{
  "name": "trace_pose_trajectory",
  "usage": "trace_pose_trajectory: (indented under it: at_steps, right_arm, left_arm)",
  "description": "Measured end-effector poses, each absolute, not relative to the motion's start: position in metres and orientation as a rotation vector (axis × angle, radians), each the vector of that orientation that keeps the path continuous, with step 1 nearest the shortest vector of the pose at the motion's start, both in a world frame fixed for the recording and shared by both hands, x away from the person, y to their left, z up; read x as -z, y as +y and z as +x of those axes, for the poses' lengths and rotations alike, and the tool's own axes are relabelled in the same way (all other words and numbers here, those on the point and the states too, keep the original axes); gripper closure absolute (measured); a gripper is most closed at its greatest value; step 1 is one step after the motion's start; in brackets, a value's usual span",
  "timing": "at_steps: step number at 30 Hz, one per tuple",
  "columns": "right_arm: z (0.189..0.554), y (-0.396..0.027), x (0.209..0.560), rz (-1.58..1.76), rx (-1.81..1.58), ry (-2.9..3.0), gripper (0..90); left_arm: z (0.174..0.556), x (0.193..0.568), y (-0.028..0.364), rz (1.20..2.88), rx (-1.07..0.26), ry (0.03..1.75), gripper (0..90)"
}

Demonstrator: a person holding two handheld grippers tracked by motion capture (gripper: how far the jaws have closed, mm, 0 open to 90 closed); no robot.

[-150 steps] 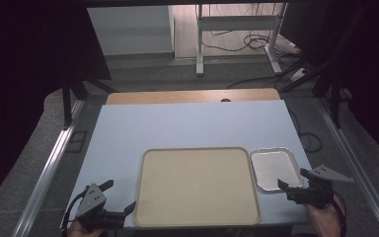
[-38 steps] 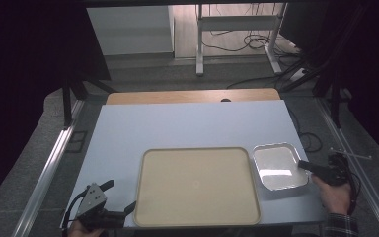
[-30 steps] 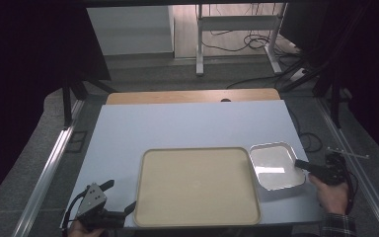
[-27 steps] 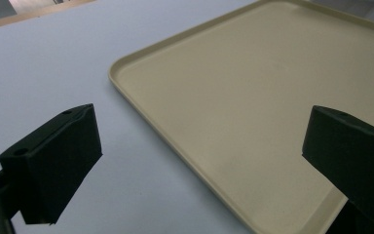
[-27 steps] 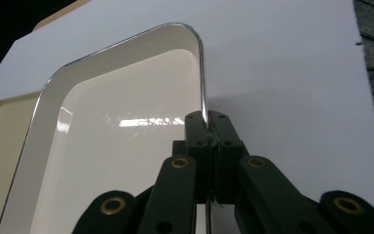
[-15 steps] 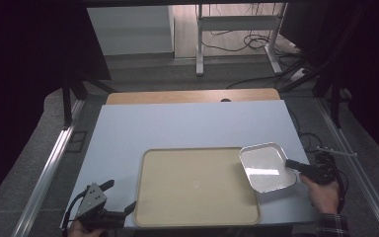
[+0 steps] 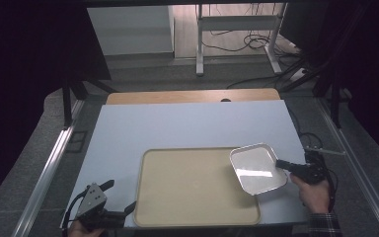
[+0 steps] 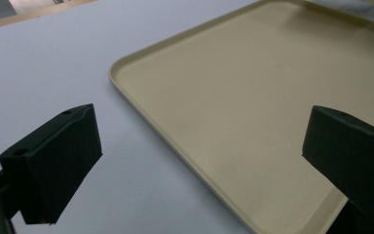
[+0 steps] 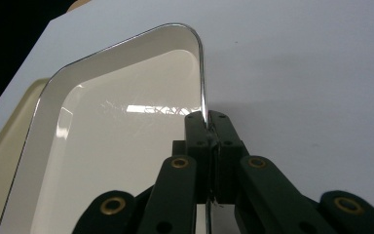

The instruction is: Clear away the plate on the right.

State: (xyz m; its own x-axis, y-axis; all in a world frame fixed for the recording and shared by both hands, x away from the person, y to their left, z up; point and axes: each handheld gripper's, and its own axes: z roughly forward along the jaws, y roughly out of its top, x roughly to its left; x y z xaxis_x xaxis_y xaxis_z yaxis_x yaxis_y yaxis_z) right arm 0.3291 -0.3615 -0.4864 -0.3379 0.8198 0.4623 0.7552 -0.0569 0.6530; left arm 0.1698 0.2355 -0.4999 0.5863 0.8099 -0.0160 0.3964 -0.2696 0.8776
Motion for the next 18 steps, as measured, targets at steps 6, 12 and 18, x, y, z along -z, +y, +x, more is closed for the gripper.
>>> trace_pose_trajectory:
  at_steps: [6, 12, 18]
  right_arm:
    - [0.329, -0.35, 0.486, 1.746, -1.386, 2.125, 88.8]
    - [0.329, -0.337, 0.487, 1.73, -1.394, 2.15, 88.7]
    - [0.331, -0.323, 0.487, 1.711, -1.399, 2.178, 88.7]
  left_arm:
    - [0.17, 0.5, 0.235, 1.881, -0.557, 0.971, 0.4]
    - [0.169, 0.5, 0.235, 1.879, -0.558, 0.967, 0.3]
    - [0.169, 0.5, 0.235, 1.882, -0.56, 0.955, 0.2]
